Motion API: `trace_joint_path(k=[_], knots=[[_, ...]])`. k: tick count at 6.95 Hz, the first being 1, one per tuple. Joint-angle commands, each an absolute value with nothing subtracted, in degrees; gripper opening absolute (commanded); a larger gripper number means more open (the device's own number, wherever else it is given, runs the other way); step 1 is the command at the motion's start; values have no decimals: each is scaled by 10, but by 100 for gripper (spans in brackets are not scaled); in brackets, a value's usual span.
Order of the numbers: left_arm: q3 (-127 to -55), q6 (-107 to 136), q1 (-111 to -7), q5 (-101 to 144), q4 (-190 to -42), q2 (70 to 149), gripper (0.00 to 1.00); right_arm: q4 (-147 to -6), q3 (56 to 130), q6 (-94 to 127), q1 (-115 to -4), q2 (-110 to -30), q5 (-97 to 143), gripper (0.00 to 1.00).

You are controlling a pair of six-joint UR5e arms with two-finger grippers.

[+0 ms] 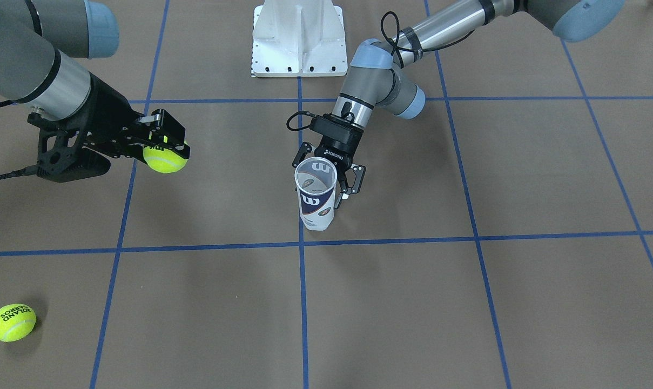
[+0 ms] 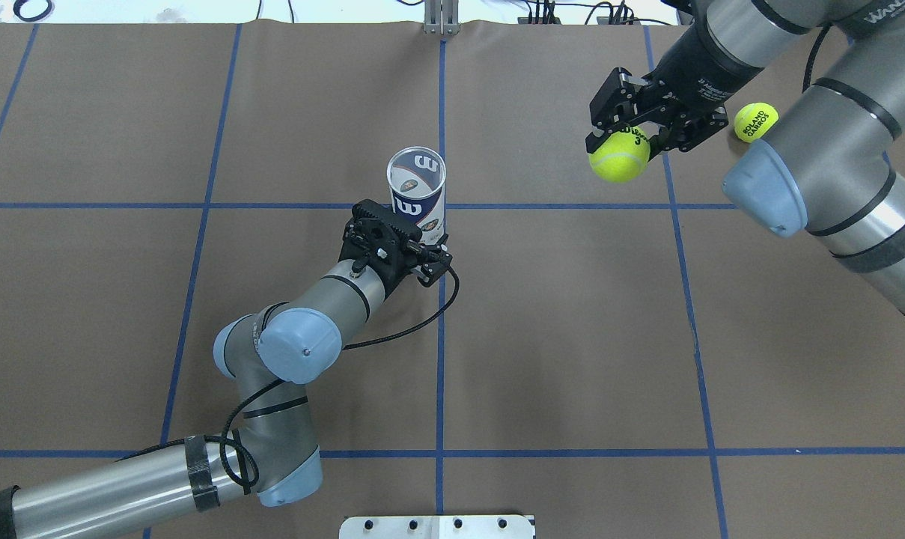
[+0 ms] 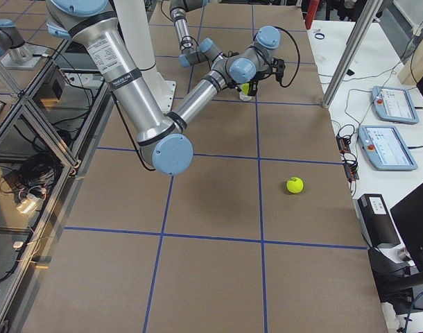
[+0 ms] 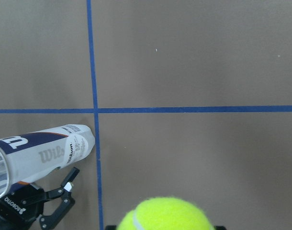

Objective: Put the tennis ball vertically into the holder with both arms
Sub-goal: 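Carry the Wilson ball with the right gripper toward the tube held by the left gripper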

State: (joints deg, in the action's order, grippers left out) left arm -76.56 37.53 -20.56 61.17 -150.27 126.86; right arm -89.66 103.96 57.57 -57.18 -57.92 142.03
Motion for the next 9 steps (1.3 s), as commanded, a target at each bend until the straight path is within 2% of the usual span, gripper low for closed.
trace_joint_path(k=[1, 9], knots=[[-750, 375, -208, 612, -1503, 1280, 98, -896, 1043, 589, -565, -569, 1420, 0], [-744, 377, -220, 612, -1506, 1283, 91, -898, 1040, 639, -541, -504, 1418, 0]])
